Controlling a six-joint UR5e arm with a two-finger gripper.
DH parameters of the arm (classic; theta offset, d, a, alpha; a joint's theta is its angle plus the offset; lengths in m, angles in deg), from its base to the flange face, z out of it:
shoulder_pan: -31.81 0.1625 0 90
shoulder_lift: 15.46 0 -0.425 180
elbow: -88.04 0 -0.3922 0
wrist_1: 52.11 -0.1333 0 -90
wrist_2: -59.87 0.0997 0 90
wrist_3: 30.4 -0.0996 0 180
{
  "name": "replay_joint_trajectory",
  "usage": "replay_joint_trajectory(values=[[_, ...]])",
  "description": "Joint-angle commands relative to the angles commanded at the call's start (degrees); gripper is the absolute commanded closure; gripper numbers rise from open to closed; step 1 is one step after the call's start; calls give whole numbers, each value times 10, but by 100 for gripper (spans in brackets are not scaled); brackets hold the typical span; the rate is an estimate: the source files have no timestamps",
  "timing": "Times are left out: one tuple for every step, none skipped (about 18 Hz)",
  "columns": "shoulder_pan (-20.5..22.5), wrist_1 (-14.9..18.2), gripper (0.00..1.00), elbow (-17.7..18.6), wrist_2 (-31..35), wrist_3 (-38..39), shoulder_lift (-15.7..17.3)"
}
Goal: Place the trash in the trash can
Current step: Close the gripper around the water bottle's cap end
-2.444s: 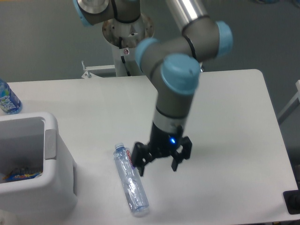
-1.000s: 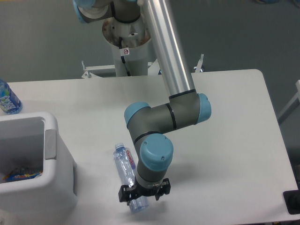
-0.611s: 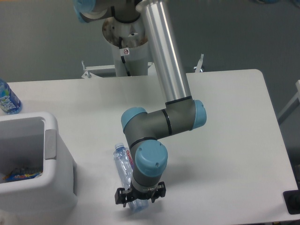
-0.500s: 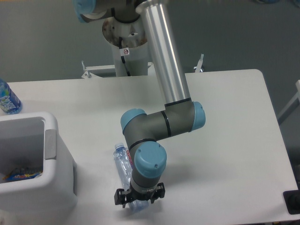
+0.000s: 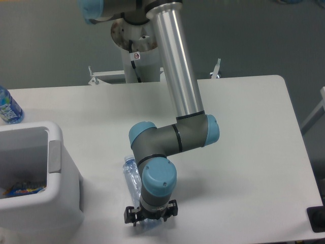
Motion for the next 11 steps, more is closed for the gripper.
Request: replay_joint_trajectory(values=[[0, -2, 3, 0, 6, 0, 0], [0, -3, 8, 1, 13, 0, -1], [0, -3, 13, 1, 17, 1, 0], [-1, -3, 19, 1, 18, 1, 0], [-2, -3, 25, 2, 18, 1, 1], [-2, -3, 30, 2, 18, 1, 2], [-2, -3, 34, 2, 18, 1, 2], [-2, -2, 36, 2, 18, 1, 2], [-2, -2, 38, 2, 19, 1, 3], [-2, -2, 38, 2, 19, 1, 3], [-2, -2, 38, 3, 20, 1, 4]])
